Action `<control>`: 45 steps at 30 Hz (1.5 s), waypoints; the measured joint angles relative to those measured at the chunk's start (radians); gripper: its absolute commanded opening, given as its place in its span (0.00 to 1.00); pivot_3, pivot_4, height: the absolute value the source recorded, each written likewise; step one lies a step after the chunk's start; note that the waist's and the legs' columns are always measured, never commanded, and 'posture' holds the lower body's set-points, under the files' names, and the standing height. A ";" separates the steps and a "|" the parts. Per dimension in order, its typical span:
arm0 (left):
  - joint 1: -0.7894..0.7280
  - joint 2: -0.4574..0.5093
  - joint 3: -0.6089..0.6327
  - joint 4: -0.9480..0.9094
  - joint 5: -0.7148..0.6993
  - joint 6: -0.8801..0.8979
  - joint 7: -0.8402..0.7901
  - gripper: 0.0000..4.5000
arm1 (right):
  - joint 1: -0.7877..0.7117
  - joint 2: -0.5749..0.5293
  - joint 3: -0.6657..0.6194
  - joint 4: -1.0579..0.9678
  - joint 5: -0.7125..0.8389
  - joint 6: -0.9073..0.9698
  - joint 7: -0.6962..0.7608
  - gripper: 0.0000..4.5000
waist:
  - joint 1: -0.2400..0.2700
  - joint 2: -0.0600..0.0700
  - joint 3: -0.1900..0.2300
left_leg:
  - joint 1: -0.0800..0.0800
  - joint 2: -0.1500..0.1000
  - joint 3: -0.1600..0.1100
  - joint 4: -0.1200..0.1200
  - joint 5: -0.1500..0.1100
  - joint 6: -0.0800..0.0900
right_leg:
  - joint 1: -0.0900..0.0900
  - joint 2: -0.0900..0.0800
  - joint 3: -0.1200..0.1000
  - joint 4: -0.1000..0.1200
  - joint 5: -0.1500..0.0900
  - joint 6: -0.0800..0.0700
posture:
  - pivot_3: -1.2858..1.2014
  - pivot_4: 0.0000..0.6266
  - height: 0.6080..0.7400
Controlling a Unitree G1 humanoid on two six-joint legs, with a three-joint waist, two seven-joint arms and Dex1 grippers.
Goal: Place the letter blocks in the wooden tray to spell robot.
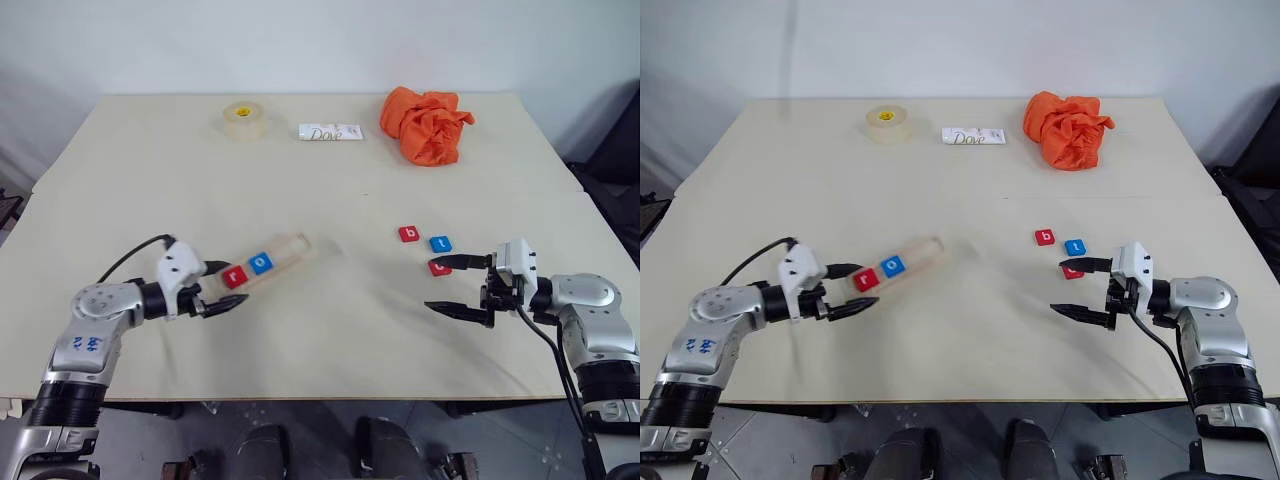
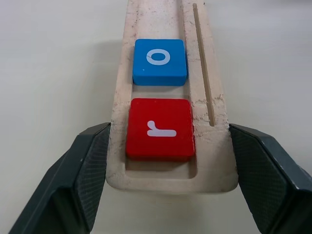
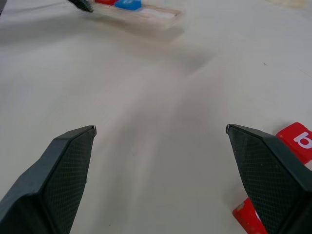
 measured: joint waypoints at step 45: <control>0.004 -0.138 0.106 0.021 -0.153 -0.224 -0.202 0.99 | 0.334 0.066 -0.214 -0.577 0.100 0.494 -0.685 1.00 | 0.000 -0.008 0.004 | 0.001 0.002 0.003 0.002 -0.003 0.003 | -0.001 0.001 0.005 0.000 0.000 0.000 | 0.52 0.24 1.00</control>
